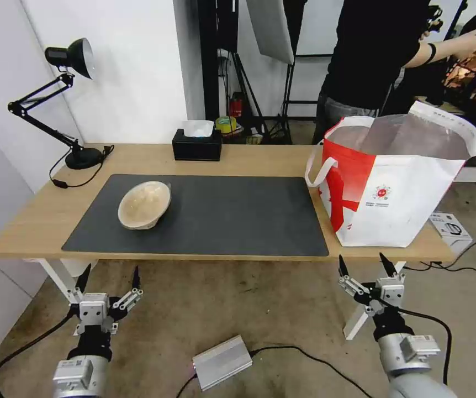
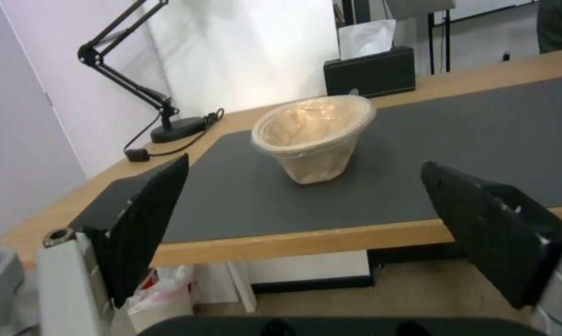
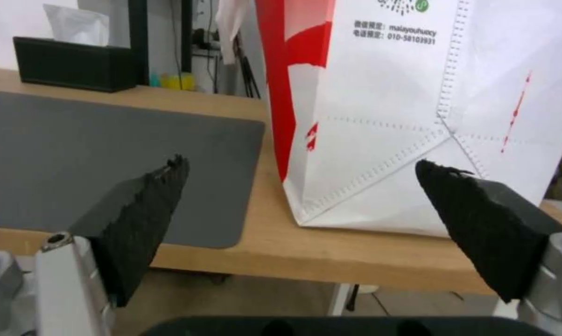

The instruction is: Pick up the trash from the table and place it into the takeout bag.

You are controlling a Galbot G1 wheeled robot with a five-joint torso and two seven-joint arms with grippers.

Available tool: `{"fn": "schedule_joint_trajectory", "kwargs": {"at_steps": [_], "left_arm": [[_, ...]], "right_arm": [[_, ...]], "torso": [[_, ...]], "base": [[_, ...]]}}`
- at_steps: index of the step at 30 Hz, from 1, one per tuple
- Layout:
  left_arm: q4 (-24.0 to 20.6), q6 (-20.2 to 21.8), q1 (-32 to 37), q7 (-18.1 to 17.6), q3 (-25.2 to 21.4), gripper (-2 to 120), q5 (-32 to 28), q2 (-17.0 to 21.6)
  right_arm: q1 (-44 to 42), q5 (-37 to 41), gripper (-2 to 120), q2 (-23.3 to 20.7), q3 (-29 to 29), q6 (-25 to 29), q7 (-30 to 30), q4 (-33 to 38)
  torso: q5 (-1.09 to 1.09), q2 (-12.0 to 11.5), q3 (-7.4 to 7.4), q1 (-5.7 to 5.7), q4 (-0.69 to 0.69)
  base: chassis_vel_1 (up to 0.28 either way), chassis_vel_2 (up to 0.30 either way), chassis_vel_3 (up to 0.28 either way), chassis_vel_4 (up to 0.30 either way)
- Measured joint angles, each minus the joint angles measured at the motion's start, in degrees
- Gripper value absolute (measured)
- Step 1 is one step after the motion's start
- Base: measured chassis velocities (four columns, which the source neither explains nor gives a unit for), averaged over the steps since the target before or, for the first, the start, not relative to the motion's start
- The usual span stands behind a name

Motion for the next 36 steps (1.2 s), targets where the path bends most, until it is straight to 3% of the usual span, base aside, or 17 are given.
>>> {"fn": "schedule_joint_trajectory", "kwargs": {"at_steps": [36], "left_arm": [[-0.5,-0.1,0.0,0.0,-0.1,100,-0.1,0.0]], "right_arm": [[0.1,-1.6,92,-0.8,-0.4,1.5,2.3,-3.5]], "torso": [[0.00,0.0,0.00,0.00,0.00]], "base": [[0.000,0.000,0.000,0.000]]}}
